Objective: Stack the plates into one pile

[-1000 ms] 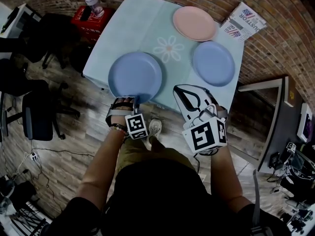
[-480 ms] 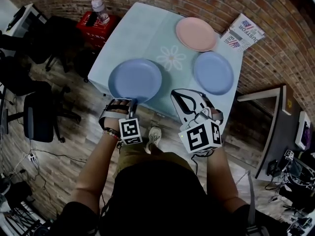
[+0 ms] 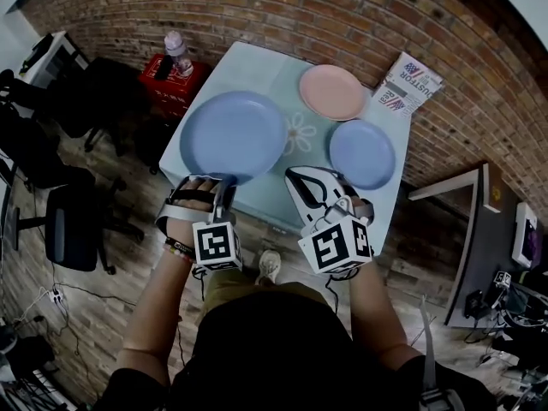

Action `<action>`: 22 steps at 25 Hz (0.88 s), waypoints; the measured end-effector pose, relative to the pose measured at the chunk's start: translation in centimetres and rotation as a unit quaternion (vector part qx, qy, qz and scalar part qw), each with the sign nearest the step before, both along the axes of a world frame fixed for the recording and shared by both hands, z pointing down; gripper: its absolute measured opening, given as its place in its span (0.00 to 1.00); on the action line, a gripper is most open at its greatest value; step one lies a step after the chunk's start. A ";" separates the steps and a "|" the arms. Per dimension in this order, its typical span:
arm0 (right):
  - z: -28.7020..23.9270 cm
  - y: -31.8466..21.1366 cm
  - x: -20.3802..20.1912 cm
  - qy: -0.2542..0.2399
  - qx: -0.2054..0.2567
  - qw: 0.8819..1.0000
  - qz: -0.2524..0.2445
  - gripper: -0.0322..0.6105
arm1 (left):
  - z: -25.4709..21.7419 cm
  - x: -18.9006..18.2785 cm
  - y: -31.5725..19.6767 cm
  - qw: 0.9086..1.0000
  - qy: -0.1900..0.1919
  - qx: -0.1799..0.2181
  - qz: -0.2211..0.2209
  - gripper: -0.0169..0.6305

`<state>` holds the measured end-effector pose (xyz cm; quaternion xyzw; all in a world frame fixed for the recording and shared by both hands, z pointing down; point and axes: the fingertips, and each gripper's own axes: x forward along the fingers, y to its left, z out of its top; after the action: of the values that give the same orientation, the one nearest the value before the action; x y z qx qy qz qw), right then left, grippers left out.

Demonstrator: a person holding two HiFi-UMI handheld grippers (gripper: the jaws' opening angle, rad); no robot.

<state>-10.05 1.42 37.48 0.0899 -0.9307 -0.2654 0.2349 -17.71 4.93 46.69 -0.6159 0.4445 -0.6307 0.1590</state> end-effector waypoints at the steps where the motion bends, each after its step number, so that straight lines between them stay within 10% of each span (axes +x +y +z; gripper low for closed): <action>1: -0.4 0.0 0.0 -0.004 0.003 1.000 0.000 0.11 | -1.2 0.0 -0.2 1.000 -0.006 0.010 0.005 0.09; 22: -4.9 -2.3 2.9 -0.037 0.040 0.997 0.047 0.11 | -11.1 5.0 -4.5 0.991 -0.024 0.091 0.092 0.09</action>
<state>-7.19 -0.93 32.56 0.1523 -0.9221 -0.2879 0.2089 -12.68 0.45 35.59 -0.6221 0.4373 -0.5850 0.2821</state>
